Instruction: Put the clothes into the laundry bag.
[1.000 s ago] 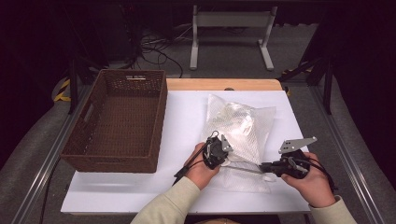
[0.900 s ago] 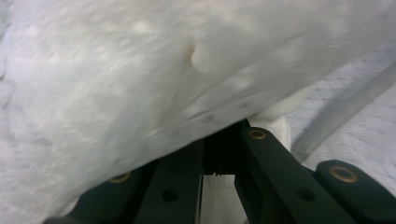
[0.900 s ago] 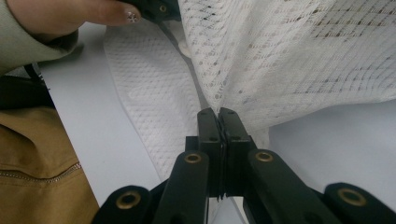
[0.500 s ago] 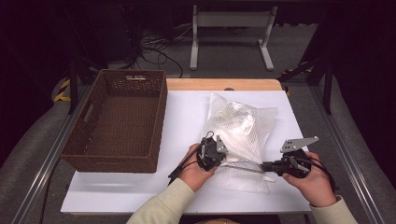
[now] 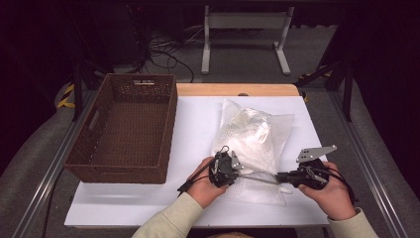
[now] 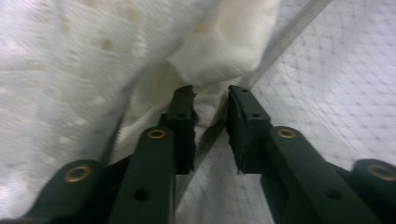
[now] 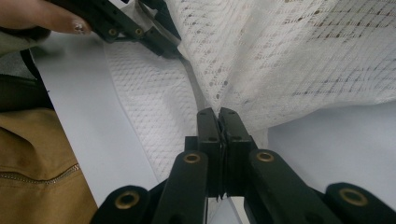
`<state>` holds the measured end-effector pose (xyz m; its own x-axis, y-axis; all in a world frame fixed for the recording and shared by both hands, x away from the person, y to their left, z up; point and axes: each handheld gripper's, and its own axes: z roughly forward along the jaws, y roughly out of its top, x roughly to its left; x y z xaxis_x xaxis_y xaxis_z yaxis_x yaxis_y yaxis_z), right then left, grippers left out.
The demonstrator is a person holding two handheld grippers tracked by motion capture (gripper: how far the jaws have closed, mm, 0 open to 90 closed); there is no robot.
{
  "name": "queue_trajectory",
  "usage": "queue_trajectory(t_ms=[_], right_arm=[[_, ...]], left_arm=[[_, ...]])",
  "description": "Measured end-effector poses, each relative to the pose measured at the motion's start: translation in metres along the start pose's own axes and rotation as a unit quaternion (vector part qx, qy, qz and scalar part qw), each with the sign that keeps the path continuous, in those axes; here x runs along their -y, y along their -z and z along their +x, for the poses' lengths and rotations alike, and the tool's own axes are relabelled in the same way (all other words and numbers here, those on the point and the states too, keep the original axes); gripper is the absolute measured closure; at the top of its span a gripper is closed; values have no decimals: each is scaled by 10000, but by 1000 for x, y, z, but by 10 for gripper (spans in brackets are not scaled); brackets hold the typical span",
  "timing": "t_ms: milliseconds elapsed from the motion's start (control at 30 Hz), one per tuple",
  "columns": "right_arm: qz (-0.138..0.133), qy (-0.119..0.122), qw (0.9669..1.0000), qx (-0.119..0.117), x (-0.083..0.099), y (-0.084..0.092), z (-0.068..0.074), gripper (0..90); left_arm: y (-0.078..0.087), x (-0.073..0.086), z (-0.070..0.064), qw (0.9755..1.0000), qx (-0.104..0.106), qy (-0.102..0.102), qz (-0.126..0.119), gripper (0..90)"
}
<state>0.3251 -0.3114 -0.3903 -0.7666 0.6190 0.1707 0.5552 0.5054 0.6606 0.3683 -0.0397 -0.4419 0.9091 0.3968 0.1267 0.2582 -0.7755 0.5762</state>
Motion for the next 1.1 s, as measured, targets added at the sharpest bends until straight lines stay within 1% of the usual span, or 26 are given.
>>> queue_trajectory(t_ms=[100, 167, 200, 233, 300, 367, 400, 433, 467, 500, 533, 567, 600, 633, 667, 733, 767, 833, 900, 967, 1033, 1067, 1100], right_arm=[[-5, 9, 10000, 4, 0, 0, 0, 885], [-6, 5, 10000, 3, 0, 0, 0, 885], [-3, 10, 10000, 1, 0, 0, 0, 885], [0, 11, 10000, 0, 0, 0, 1, 885], [8, 14, 10000, 7, 0, 0, 1, 885], [29, 25, 10000, -21, -1, -1, 1, 888], [41, 35, 10000, -24, -1, -1, 1, 890], [60, 37, 10000, -30, -1, -1, 2, 890], [73, 53, 10000, -31, -1, -1, 3, 891], [98, 60, 9999, -44, -1, -1, 4, 892], [110, 73, 9999, -66, -1, 0, 4, 893], [141, 88, 9998, -70, -1, 0, 5, 893], [181, 84, 9998, -92, -1, 0, 5, 894], [213, 103, 9997, -110, 0, 0, 6, 894], [246, 107, 9996, -127, 0, -1, 5, 894], [274, 77, 9995, -132, 2, -4, 4, 893], [299, 49, 9995, -128, 3, -6, 3, 892], [335, -4, 9994, -110, 6, -10, 0, 891], [375, -3, 9993, -93, 7, -13, -2, 888], [432, 10, 9990, -71, 7, -14, -2, 882], [501, 7, 9987, -53, 7, -15, -1, 880], [525, 12, 9986, -50, 7, -15, -1, 880], [525, 12, 9986, -50, 7, -15, -1, 878]], left_arm=[[-1, -4, 1, 10000, -43, 45, 5, 792], [0, -5, 2, 10000, -63, 30, 6, 822], [0, -7, 2, 10000, -74, 46, -14, 822], [-1, -9, 4, 9999, -88, 119, -83, 835], [-3, -10, 6, 9998, -112, 152, -119, 838], [-7, -13, 10, 9995, -197, 210, -153, 842], [-9, -15, 10, 9993, -262, 208, -154, 842], [-11, -17, 10, 9992, -333, 160, -134, 843], [-11, -17, 10, 9992, -333, 160, -134, 844], [-14, -20, 11, 9988, -452, 146, -138, 844], [-15, -21, 12, 9984, -501, 179, -164, 845], [-16, -21, 14, 9984, -480, 237, -162, 845], [-18, -21, 16, 9979, -504, 320, -252, 845], [-18, -21, 16, 9979, -504, 320, -252, 844], [-18, -19, 18, 9975, -461, 440, -310, 844], [-17, -19, 17, 9976, -451, 437, -307, 837], [-12, -18, 15, 9982, -425, 340, -264, 829], [-4, -14, 11, 9987, -321, 300, -275, 811], [7, -8, 8, 9988, -201, 288, -335, 799], [17, -1, 5, 9990, -169, 245, -339, 792], [27, 6, 4, 9989, -122, 237, -396, 791], [27, 6, 4, 9989, -122, 237, -396, 789], [32, 9, 3, 9988, -116, 233, -403, 789]])
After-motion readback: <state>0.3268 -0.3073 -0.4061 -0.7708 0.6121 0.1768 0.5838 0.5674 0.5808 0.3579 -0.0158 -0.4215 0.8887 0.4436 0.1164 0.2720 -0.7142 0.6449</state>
